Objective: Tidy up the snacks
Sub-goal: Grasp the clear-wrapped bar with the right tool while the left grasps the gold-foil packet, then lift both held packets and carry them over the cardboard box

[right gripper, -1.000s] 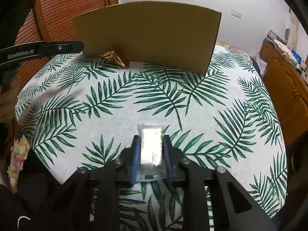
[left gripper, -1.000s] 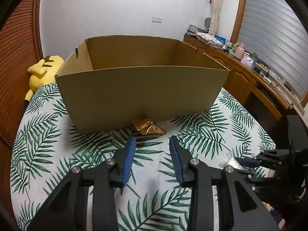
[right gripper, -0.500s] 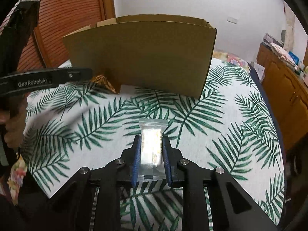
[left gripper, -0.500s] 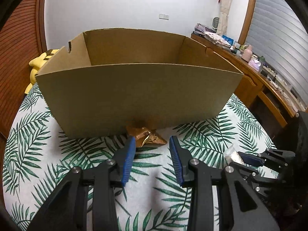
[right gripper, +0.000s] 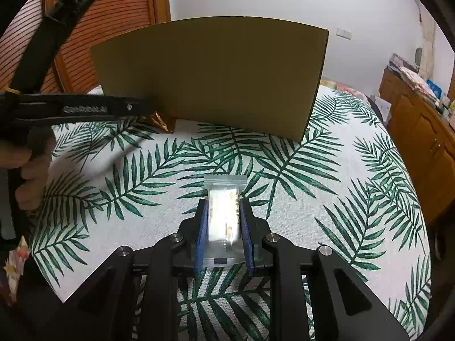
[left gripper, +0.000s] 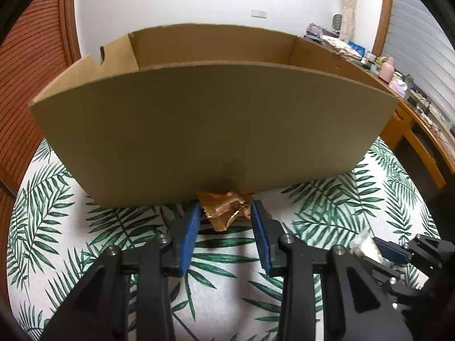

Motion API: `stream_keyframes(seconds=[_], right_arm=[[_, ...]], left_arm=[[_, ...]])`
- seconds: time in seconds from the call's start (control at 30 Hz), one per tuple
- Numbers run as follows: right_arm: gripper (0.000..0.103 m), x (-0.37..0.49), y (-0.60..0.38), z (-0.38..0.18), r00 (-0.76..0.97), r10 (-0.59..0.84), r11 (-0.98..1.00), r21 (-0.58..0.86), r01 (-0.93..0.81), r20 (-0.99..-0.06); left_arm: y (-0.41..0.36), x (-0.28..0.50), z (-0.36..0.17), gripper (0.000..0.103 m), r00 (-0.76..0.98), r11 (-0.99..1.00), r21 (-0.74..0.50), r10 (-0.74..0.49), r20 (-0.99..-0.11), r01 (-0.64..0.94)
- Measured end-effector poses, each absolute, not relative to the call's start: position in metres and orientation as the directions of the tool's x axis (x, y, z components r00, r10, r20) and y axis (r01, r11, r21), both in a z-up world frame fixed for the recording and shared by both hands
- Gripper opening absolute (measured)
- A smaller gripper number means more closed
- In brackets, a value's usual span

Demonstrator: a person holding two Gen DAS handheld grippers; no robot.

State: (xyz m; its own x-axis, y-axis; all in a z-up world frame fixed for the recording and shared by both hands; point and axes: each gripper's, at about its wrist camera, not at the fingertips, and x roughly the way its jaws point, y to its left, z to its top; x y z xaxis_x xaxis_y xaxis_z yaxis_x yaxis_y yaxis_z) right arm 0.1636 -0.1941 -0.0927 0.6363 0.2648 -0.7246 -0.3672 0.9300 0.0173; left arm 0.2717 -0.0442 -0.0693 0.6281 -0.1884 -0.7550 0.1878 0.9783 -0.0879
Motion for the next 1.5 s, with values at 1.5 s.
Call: stream_keyframes(seconds=[1.5], right_arm=[[0.02, 0.157, -0.188, -0.018, 0.722, 0.321, 0.924, 0.035, -0.381, -0.613]], left_arm=[[-0.031, 0.216, 0.024, 0.002, 0.753, 0.927, -0.171, -0.37, -0.545, 0.333]])
